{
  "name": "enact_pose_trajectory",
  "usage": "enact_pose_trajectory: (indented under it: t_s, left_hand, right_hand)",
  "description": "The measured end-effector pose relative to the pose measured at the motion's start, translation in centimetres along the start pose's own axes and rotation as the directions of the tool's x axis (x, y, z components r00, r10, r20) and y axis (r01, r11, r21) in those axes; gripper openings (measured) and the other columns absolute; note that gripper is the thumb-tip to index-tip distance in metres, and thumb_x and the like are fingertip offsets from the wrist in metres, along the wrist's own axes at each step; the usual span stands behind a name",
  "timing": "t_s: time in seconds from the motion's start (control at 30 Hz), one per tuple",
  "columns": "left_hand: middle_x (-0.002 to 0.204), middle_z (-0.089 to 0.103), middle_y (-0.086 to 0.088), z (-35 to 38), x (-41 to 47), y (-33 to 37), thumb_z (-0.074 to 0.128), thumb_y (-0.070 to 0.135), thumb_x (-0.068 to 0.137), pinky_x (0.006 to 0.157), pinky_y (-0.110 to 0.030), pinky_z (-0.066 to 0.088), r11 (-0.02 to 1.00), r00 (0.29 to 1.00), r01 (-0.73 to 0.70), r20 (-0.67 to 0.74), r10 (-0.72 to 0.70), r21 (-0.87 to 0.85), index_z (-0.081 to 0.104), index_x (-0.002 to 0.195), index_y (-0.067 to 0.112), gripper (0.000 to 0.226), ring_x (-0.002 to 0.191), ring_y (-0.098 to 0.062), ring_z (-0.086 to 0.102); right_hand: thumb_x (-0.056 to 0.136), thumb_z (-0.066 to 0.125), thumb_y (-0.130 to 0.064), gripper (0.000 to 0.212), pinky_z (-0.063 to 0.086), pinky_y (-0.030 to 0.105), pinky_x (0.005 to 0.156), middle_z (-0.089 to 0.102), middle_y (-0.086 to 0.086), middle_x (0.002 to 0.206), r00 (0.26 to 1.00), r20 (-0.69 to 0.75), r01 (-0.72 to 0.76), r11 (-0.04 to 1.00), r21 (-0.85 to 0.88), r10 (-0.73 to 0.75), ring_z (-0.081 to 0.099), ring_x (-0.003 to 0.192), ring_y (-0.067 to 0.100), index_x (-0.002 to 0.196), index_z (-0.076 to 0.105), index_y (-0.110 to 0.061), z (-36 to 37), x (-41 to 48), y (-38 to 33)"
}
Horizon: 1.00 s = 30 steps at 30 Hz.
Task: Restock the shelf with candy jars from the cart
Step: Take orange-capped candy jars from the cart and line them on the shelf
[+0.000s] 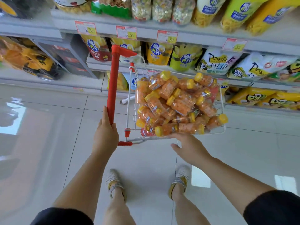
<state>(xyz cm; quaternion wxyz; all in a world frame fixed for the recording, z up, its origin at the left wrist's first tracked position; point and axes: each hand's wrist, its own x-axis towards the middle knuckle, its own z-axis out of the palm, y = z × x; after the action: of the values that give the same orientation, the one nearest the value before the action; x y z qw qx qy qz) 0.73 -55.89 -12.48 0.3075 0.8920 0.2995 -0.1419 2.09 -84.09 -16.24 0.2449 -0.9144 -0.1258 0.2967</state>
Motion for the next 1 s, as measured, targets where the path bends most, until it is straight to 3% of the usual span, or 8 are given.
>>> enact_pose_trajectory:
  t_s: [0.13,0.3,0.4,0.47,0.53,0.63,0.77,1.0]
  left_hand:
    - [0.131,0.05,-0.012,2.2,-1.0,1.6,0.034,0.016,0.103,0.076,-0.051,0.053,1.0,0.997,0.031,-0.07,-0.031,-0.001,0.002,0.158,0.03,0.065,0.092,-0.033,0.058]
    - [0.137,0.045,-0.011,4.6,-2.1,3.5,0.037,0.014,0.102,0.071,-0.046,0.045,0.999,0.992,0.038,-0.124,-0.035,0.018,0.004,0.158,0.027,0.066,0.087,-0.029,0.051]
    - [0.149,0.035,-0.009,6.1,-3.0,4.5,0.045,0.015,0.097,0.094,-0.053,0.042,0.994,0.981,0.047,-0.189,-0.028,0.094,0.008,0.158,0.024,0.071,0.116,-0.038,0.048]
    - [0.156,0.027,-0.009,7.0,-4.4,5.8,0.055,0.017,0.09,0.112,-0.057,0.029,0.973,0.95,-0.032,-0.294,0.1,0.228,0.017,0.156,0.023,0.076,0.134,-0.039,0.036]
    - [0.153,0.034,-0.011,8.3,-5.8,7.8,0.061,0.016,0.084,0.112,-0.056,0.029,0.933,0.88,-0.221,-0.354,0.316,0.284,0.03,0.151,0.021,0.074,0.133,-0.038,0.04]
    - [0.139,0.054,-0.003,11.3,-7.0,11.2,0.059,0.019,0.092,0.095,-0.044,0.047,0.867,0.883,-0.41,-0.115,0.455,0.283,0.045,0.143,0.025,0.054,0.111,-0.03,0.06]
    - [0.135,0.056,-0.002,16.7,-6.3,13.0,0.05,0.056,0.095,0.097,-0.043,0.045,0.82,0.942,-0.304,0.279,0.185,0.485,0.032,0.147,0.03,0.061,0.114,-0.027,0.06]
    - [0.129,0.056,-0.01,21.1,-6.2,15.0,0.059,0.055,0.091,0.088,-0.045,0.048,0.901,0.988,-0.027,0.151,-0.043,0.433,0.041,0.134,0.023,0.057,0.105,-0.033,0.062]
  right_hand:
    - [0.087,0.068,-0.023,0.038,0.049,0.032,0.081,0.056,-0.001,0.124,0.937,-0.34,-0.097,0.995,-0.037,0.079,0.056,0.108,0.022,0.124,0.061,-0.022,-4.0,-0.1,5.9]
    - [0.086,0.071,-0.037,0.059,0.051,0.048,0.09,0.049,0.006,0.138,0.942,-0.16,-0.298,0.954,0.009,0.296,0.053,0.119,0.031,0.136,0.044,-0.02,-4.5,0.9,11.5]
    - [0.085,0.074,-0.028,0.057,0.047,0.041,0.093,0.049,0.01,0.137,0.941,-0.168,-0.284,0.955,0.088,0.295,0.051,0.121,0.031,0.135,0.048,-0.016,-4.4,0.9,13.2]
    - [0.083,0.078,-0.024,0.053,0.042,0.032,0.088,0.054,0.01,0.133,0.942,-0.195,-0.245,0.957,0.155,0.273,0.052,0.119,0.027,0.13,0.055,-0.016,-5.2,0.5,14.0]
    - [0.081,0.08,-0.024,0.047,0.04,0.028,0.084,0.058,0.006,0.126,0.948,-0.201,-0.2,0.952,0.231,0.248,0.054,0.113,0.022,0.123,0.06,-0.02,-6.2,-0.2,14.4]
    - [0.079,0.082,-0.027,0.04,0.047,0.029,0.083,0.062,-0.002,0.116,0.954,-0.217,-0.123,0.932,0.34,0.205,0.059,0.105,0.018,0.114,0.062,-0.029,-8.3,-1.6,14.7]
    - [0.079,0.081,-0.029,0.039,0.047,0.027,0.085,0.059,-0.007,0.113,0.955,-0.225,-0.089,0.907,0.412,0.195,0.059,0.103,0.012,0.111,0.061,-0.036,-11.7,-2.9,16.0]
    - [0.077,0.081,-0.032,0.04,0.044,0.02,0.074,0.061,-0.005,0.112,0.984,-0.111,-0.073,0.884,0.462,0.14,0.06,0.094,0.007,0.113,0.062,-0.036,-16.6,-2.6,19.7]
